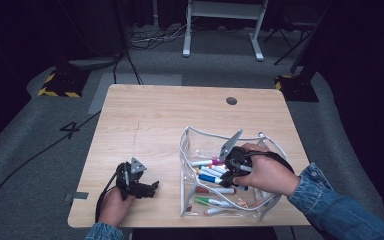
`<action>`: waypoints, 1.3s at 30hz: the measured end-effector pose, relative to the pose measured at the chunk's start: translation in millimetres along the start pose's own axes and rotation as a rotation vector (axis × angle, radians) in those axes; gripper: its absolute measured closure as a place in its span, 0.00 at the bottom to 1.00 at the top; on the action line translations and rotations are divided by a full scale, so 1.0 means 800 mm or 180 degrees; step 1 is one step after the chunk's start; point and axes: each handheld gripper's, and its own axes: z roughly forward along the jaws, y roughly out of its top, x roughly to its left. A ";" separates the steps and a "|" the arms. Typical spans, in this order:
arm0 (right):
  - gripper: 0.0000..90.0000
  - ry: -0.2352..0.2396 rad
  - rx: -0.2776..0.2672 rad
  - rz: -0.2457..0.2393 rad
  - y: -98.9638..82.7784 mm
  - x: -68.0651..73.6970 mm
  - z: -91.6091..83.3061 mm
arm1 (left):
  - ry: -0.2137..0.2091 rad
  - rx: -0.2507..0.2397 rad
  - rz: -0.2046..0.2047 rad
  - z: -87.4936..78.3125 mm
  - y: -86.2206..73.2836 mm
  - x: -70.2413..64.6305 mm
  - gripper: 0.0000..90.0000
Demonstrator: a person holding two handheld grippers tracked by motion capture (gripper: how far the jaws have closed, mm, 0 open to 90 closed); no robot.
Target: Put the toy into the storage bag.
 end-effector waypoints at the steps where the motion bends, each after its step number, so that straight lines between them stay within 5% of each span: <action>1: 0.86 0.0005 0.0067 -0.0018 0.000 0.000 0.006 | 0.0000 -0.0001 0.0000 0.000 0.000 0.000 0.00; 13: 0.85 0.0058 0.0529 -0.0273 0.009 0.008 0.048 | 0.0002 -0.0001 0.0001 0.000 0.000 0.000 0.00; 15: 0.77 0.0084 0.0565 -0.0317 0.009 0.008 0.052 | 0.0002 -0.0001 0.0001 0.000 0.000 0.000 0.00; 18: 0.53 -0.0021 0.0253 -0.0296 0.010 0.009 0.051 | 0.0001 0.0000 0.0002 0.000 0.000 0.000 0.00; 21: 0.47 -0.0071 -0.0022 -0.0333 0.014 0.011 0.033 | 0.0004 0.0000 0.0005 0.000 0.000 0.000 0.00; 31: 0.52 -0.0435 -0.0790 -0.0111 0.005 -0.003 -0.069 | 0.0015 -0.0010 0.0045 -0.001 -0.001 0.001 0.00; 39: 0.55 -0.0787 -0.1193 0.0405 -0.031 -0.058 -0.120 | -0.0020 -0.0015 0.0034 -0.003 -0.004 0.002 0.00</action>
